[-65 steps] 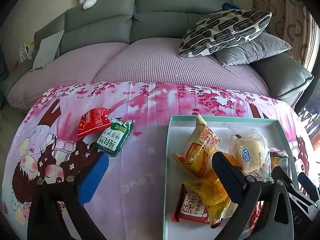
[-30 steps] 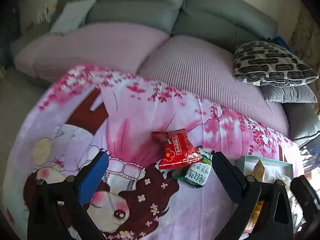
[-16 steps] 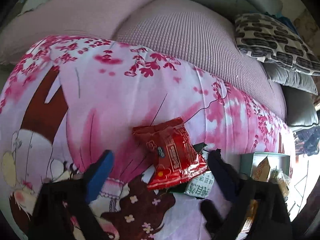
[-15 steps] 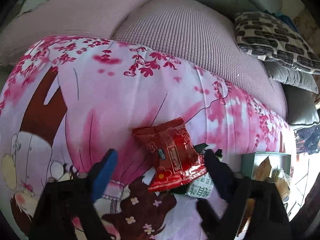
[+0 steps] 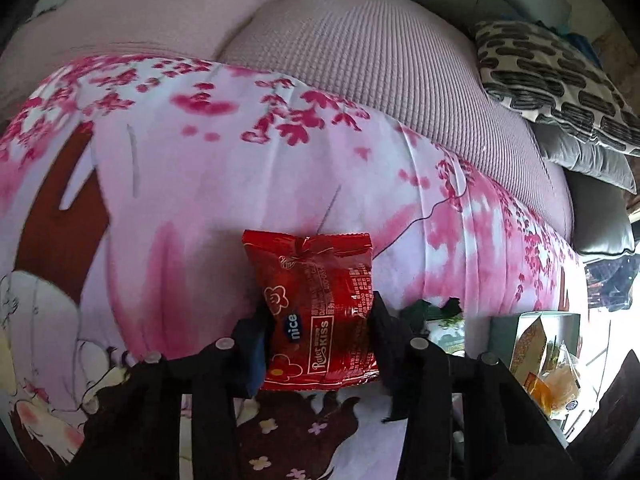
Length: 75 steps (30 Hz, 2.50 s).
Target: Organize snacks
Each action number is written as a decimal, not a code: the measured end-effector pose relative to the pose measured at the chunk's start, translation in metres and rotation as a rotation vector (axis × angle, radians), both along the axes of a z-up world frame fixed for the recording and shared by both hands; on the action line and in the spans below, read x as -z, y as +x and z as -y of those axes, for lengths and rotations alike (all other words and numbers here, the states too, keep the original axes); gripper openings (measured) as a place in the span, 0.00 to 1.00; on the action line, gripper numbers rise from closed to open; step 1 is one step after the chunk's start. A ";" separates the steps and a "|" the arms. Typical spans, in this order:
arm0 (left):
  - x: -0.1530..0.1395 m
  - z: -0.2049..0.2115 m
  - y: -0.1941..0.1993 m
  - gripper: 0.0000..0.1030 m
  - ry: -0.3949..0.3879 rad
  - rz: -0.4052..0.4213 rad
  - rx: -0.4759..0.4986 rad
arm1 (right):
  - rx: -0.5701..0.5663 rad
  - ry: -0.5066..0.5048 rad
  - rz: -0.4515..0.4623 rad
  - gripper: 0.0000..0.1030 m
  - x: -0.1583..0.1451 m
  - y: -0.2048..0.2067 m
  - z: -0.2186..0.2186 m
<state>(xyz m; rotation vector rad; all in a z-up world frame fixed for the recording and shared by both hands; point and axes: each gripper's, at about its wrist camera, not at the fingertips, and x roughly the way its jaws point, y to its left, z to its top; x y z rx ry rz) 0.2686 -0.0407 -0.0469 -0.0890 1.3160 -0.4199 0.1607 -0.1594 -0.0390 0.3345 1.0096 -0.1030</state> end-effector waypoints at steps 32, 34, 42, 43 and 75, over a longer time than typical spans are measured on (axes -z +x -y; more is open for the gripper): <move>-0.046 0.094 -0.242 0.44 -0.185 0.185 0.250 | 0.418 -0.007 0.114 0.41 -0.033 -0.250 0.137; -0.040 0.096 -0.243 0.47 -0.178 0.177 0.256 | 0.416 -0.020 0.109 0.42 -0.030 -0.246 0.137; -0.035 0.077 -0.247 0.78 -0.215 0.122 0.244 | 0.422 -0.049 0.095 0.58 -0.025 -0.249 0.125; -0.035 0.072 -0.248 0.81 -0.203 0.126 0.236 | 0.420 -0.060 0.093 0.61 -0.025 -0.250 0.122; -0.032 0.005 -0.252 0.98 0.299 0.391 -0.042 | 0.337 -0.197 0.127 1.00 -0.034 -0.262 0.080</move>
